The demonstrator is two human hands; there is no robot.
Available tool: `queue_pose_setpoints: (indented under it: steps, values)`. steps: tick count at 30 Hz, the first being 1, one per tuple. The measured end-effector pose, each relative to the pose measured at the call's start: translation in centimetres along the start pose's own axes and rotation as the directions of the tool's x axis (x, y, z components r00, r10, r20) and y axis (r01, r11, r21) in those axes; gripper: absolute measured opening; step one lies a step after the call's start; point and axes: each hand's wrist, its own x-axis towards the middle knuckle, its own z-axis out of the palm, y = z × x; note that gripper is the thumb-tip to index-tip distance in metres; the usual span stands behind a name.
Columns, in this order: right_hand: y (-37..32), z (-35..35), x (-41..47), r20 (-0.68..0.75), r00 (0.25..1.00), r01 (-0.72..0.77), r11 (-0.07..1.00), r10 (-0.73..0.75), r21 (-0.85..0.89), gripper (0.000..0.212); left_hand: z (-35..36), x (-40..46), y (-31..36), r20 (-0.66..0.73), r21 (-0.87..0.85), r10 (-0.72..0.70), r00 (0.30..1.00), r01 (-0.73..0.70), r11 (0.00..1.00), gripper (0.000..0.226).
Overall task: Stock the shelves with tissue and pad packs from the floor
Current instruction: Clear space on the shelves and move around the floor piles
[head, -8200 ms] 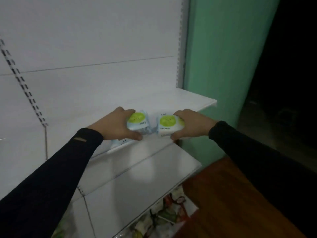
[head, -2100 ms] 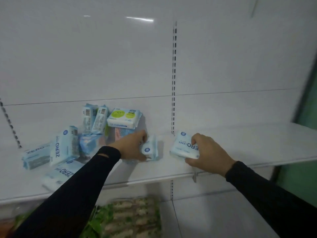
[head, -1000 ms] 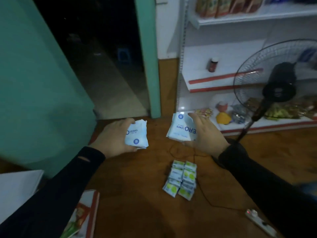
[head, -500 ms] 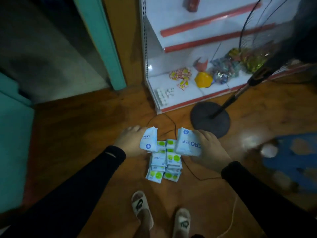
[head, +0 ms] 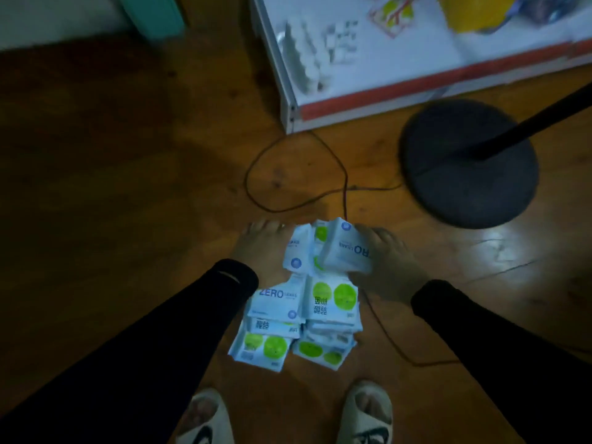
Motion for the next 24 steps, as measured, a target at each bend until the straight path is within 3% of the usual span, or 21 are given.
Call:
queue_pose_setpoints:
  steps: [4, 7, 9, 14, 18, 21, 24]
  values:
    - [2.6, 7.6, 4.1, 0.243, 0.97, 0.04, 0.995, -0.017, -0.09, 0.096, 6.7, 4.2, -0.6, 0.248, -0.05, -0.009, 0.969, 0.022, 0.999, 0.093]
    - [2.6, 8.5, 4.1, 0.265, 0.964, -0.009, 0.999, 0.021, -0.047, 0.094, 7.4, 3.9, -0.9, 0.226, -0.13, -0.021, 0.974, 0.051, 0.99, 0.082]
    - [1.4, 6.2, 2.9, 0.253, 0.967, -0.015, 1.0, 0.019, -0.019, 0.079, 5.5, 2.3, -1.0, 0.175, -0.156, -0.036, 0.984, 0.064, 0.986, 0.078]
    - [-5.7, -5.5, -1.8, 0.133, 0.99, 0.052, 0.998, -0.055, 0.02, 0.075, -6.3, -5.3, -2.1, 0.087, -0.24, -0.082, 0.993, 0.101, 0.965, 0.077]
    - [-15.0, -17.3, -6.7, -0.065, 0.979, 0.194, 0.98, -0.191, 0.042, 0.067, -19.9, -14.7, -3.5, -0.157, -0.292, -0.112, 0.981, 0.062, 0.955, 0.06]
    - [-23.2, -26.3, -10.9, -0.196, 0.933, 0.31, 0.951, -0.301, 0.016, 0.07, -29.9, -23.0, -5.1, -0.323, -0.244, -0.141, 0.936, 0.062, 0.968, 0.064]
    - [-31.5, -34.5, -15.2, -0.367, 0.816, 0.461, 0.886, -0.447, -0.054, 0.064, -38.4, -32.1, -6.8, -0.474, -0.208, -0.183, 0.861, 0.093, 0.974, 0.064]
